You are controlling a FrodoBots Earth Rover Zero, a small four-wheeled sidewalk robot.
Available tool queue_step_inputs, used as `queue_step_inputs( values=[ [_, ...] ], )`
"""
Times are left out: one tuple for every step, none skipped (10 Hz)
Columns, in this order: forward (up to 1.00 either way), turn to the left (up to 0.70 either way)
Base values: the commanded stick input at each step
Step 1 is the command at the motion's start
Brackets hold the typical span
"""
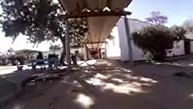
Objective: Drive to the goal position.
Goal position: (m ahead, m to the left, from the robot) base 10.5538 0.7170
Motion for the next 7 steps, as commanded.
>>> queue_step_inputs(
  values=[
    [0.70,0.00],
    [0.70,0.00],
    [0.70,0.00],
    [0.70,0.00],
    [0.70,0.00],
    [0.70,0.00],
    [0.70,0.00]
  ],
)
